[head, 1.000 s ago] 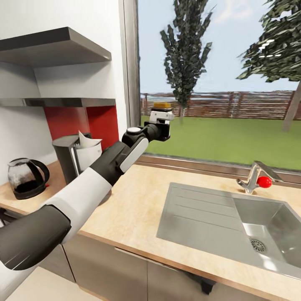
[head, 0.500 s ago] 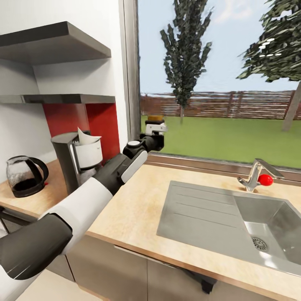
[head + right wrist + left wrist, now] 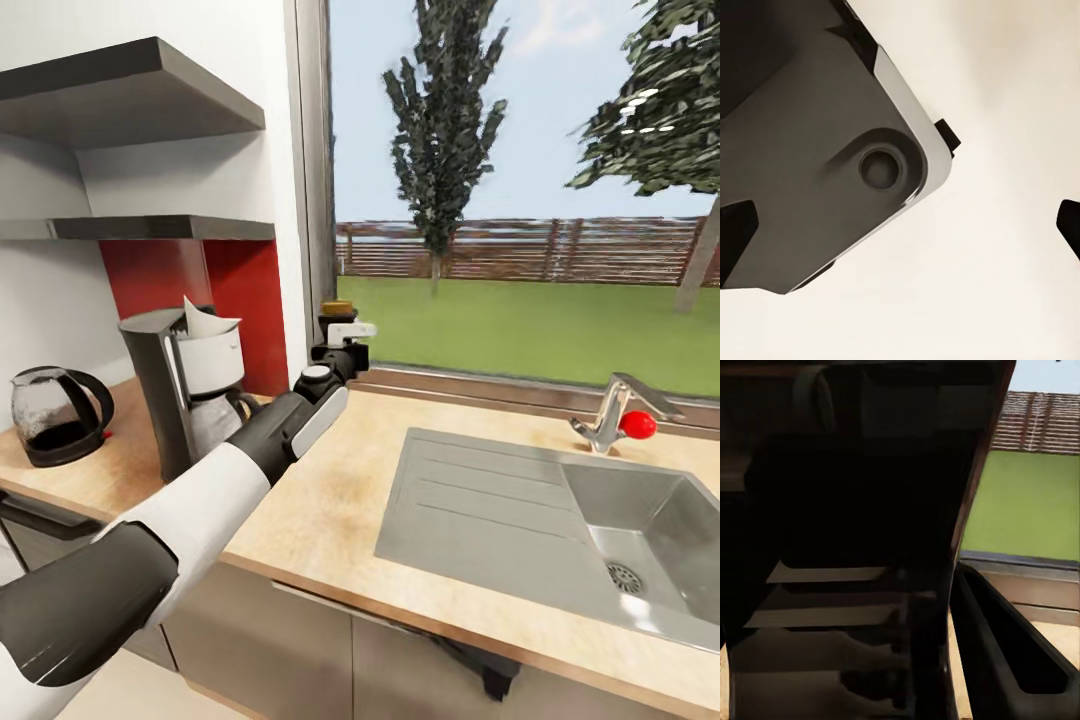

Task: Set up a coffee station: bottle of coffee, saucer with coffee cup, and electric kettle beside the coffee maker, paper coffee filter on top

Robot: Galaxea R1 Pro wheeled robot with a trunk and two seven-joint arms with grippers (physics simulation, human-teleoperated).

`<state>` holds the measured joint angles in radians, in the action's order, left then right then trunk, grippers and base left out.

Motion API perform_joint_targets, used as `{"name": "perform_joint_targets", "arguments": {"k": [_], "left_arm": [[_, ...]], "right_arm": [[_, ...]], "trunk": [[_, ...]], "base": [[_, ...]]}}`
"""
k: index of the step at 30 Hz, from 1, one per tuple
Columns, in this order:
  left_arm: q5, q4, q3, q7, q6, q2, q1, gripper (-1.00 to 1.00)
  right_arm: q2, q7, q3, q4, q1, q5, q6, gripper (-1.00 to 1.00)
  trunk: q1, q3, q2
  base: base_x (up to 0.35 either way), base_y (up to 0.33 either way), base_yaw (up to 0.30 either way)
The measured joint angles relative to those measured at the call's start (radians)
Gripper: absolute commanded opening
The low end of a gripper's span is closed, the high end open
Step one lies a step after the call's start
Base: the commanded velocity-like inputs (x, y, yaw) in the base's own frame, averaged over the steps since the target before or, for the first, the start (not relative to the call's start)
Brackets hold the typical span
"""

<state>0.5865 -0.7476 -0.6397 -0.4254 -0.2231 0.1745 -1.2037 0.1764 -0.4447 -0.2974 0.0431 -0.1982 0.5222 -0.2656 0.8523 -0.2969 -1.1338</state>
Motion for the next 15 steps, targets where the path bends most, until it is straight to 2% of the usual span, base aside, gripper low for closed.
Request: {"name": "perform_joint_targets", "arguments": {"k": [8, 15], "left_arm": [[0.002, 0.068, 0.001, -0.012, 0.082, 0.0, 0.022, -1.0], [0.003, 0.091, 0.001, -0.013, 0.103, 0.0, 0.028, -1.0]], "right_arm": [[0.0, 0.0, -0.001, 0.0, 0.0, 0.0, 0.0, 1.0], [0.0, 0.0, -0.001, 0.0, 0.0, 0.0, 0.0, 1.0]], "trunk": [[0.031, -0.025, -0.056], [0.058, -0.047, -0.105]], "base": [[0.0, 0.0, 0.0], [0.0, 0.0, 0.0]]}}
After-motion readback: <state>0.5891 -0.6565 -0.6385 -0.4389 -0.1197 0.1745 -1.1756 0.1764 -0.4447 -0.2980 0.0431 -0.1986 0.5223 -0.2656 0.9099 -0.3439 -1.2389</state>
